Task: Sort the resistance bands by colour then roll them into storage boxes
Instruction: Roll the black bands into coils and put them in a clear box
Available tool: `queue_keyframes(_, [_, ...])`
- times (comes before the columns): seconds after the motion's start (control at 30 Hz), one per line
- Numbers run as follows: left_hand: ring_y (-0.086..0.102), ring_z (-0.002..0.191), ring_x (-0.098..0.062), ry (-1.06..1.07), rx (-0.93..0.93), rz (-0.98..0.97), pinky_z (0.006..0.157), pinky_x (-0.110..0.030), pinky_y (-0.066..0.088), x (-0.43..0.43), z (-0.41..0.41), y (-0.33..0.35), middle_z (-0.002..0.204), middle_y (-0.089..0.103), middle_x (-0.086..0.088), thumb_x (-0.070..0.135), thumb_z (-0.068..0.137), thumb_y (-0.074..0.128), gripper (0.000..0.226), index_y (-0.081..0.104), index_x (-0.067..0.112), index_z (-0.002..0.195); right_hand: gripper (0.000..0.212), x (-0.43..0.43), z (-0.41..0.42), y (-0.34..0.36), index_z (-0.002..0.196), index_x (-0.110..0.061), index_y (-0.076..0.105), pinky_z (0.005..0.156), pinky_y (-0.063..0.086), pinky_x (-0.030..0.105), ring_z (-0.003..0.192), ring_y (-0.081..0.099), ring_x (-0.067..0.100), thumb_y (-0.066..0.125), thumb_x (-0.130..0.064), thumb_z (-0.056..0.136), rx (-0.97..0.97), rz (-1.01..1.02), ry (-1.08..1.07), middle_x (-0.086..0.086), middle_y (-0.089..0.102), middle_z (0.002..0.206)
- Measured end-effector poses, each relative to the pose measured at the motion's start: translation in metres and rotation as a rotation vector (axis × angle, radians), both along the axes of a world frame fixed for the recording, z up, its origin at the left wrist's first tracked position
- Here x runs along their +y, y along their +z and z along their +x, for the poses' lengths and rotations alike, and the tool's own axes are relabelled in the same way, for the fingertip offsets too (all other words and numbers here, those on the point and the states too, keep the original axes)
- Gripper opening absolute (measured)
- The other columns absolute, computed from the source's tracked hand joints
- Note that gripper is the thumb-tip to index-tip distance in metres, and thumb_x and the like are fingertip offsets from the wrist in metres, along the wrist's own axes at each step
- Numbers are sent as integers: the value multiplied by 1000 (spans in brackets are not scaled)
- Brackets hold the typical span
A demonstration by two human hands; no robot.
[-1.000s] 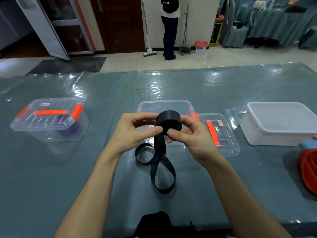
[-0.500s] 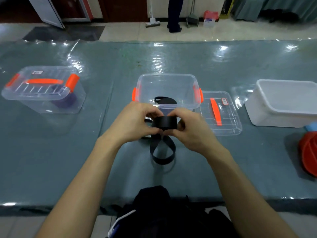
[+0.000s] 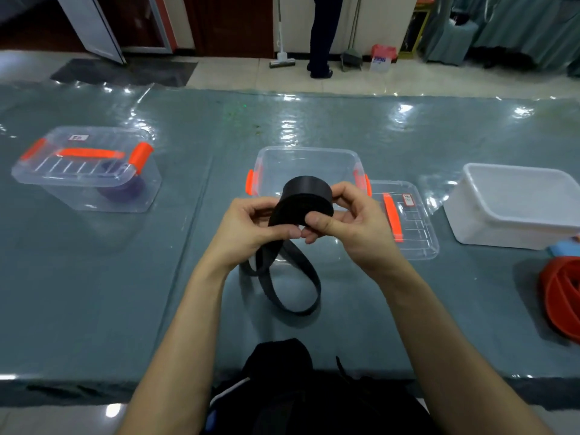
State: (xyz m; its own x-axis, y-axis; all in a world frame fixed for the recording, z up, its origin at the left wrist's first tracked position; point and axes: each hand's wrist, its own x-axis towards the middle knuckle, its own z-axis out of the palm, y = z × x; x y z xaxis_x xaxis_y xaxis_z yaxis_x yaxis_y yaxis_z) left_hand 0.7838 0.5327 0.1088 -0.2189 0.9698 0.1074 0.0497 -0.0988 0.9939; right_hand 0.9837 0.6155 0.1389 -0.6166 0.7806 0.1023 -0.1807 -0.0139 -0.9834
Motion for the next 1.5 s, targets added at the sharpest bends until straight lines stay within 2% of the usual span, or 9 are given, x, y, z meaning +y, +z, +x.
queue_keyframes(0.2, [70,110,-27,-60,-27,24,105,-52,51,-6,-13,0,112,76,-20,48,86,86,49,78,11,118,31,-5,-9,-4,111,5,59,64,61,34,68,75,35,78,-2,87,12,-34,-21,19,73,105])
queue_keyframes(0.33, [67,129,-21,-50,-99,67,111,-34,50,-5,-4,5,135,73,-9,25,102,68,50,57,11,148,37,-2,-10,-5,112,9,58,63,60,34,66,74,34,80,-5,86,23,-23,-52,23,71,104])
queue_keyframes(0.7, [79,105,-17,-54,-77,22,93,-27,60,1,-7,15,107,83,-4,11,77,83,39,78,12,116,38,-7,-9,-1,111,3,60,69,62,36,71,75,34,81,-9,83,41,-49,-23,25,71,109])
queue_keyframes(0.8, [80,102,-20,-30,-29,37,92,-28,61,1,-7,13,106,84,-8,11,76,86,40,79,10,115,36,-2,-3,3,111,-5,63,66,61,36,70,75,30,87,-11,85,-163,77,-23,22,75,104])
queue_keyframes(0.93, [80,93,-7,-73,358,-26,89,-22,60,-2,-19,29,97,84,6,16,76,96,39,85,22,113,61,7,11,18,127,-33,69,62,52,23,68,74,19,98,-41,73,-641,430,-32,-21,72,114])
queue_keyframes(1.0, [79,86,-6,-102,742,-36,84,-29,63,2,-24,39,86,82,12,41,77,95,32,86,34,107,52,4,7,21,122,-31,71,65,54,26,66,72,15,95,-42,77,-715,511,28,-35,70,88])
queue_keyframes(1.1, [76,77,-11,-126,1082,-35,73,-41,61,7,-27,53,77,79,10,67,73,77,39,83,40,101,32,-1,-1,15,108,-24,71,76,57,38,68,69,13,89,-38,86,-704,658,-11,-18,68,72])
queue_keyframes(1.3, [76,79,-16,-120,1250,-18,72,-40,59,14,-31,67,80,80,11,66,70,74,40,83,47,103,39,-1,-7,4,124,-23,66,79,51,35,79,59,10,82,-35,91,-724,806,8,-11,63,105])
queue_keyframes(1.5, [75,87,-2,-75,1134,37,80,-25,57,16,-25,69,90,82,18,57,74,89,38,83,45,110,29,4,3,-3,119,-16,68,77,53,32,83,61,15,78,-24,94,-613,907,-141,-7,67,98])
